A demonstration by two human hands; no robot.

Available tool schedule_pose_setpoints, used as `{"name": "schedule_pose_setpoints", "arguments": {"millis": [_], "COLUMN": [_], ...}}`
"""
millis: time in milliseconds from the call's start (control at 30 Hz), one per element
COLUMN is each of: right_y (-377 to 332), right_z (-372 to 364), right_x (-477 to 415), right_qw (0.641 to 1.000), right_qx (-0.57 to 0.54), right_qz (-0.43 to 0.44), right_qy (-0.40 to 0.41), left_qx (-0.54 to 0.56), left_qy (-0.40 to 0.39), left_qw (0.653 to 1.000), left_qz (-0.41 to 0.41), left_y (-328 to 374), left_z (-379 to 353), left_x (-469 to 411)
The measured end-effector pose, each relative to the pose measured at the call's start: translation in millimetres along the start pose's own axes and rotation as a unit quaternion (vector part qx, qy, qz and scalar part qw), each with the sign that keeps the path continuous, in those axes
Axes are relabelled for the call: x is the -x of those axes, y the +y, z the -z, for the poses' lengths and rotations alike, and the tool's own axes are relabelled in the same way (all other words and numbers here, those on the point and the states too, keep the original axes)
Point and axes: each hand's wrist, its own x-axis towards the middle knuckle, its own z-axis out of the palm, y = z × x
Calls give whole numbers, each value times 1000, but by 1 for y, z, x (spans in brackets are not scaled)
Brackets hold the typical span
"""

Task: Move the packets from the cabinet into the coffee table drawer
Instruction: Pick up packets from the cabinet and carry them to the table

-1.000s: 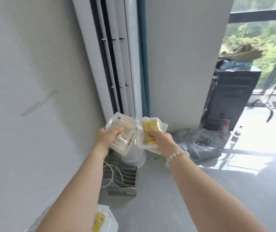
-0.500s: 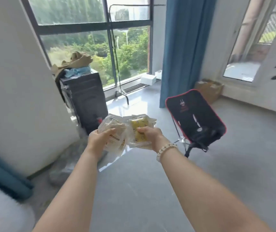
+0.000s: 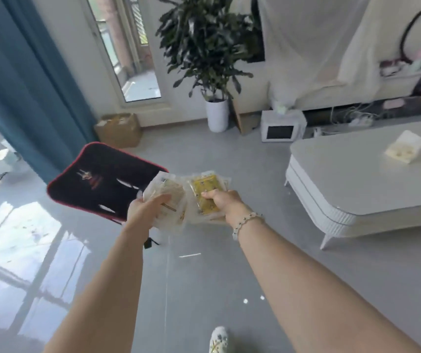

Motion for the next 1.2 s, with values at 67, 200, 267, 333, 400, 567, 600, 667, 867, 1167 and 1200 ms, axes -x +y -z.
{"name": "schedule_pose_setpoints", "arguments": {"millis": [67,200,267,333,400,567,600,667,867,1167,1200], "right_y": [-4,-20,-33,-40,-42,-34,-32,-21,17,52,53], "right_z": [40,99,130,160,185,246,258,284,355,500,524], "right_x": [-14,-33,-43,-51,-57,-62,-58,-52,-28,-36,-37], "right_qw": [998,987,978,969,960,931,921,895,830,790,789], "right_qx": [-23,-59,-81,-95,-103,-154,-176,-224,-286,-289,-287], "right_qz": [-4,-18,-17,-22,-29,-43,-42,-38,-66,-117,-118], "right_qy": [66,148,190,226,258,328,344,384,475,528,529], "left_qx": [-16,-37,-54,-75,-89,-126,-132,-147,-192,-214,-214], "left_qy": [-58,-135,-181,-221,-260,-343,-360,-396,-497,-548,-550], "left_qw": [998,990,982,972,961,930,923,906,846,808,806], "left_qz": [10,-2,-11,-24,-24,-30,-31,-31,10,43,48], "left_y": [11,37,54,67,75,82,82,78,48,21,22], "left_z": [-52,-133,-175,-214,-250,-339,-358,-395,-489,-637,-657], "left_x": [-15,-40,-54,-61,-66,-69,-65,-52,-3,55,62]}}
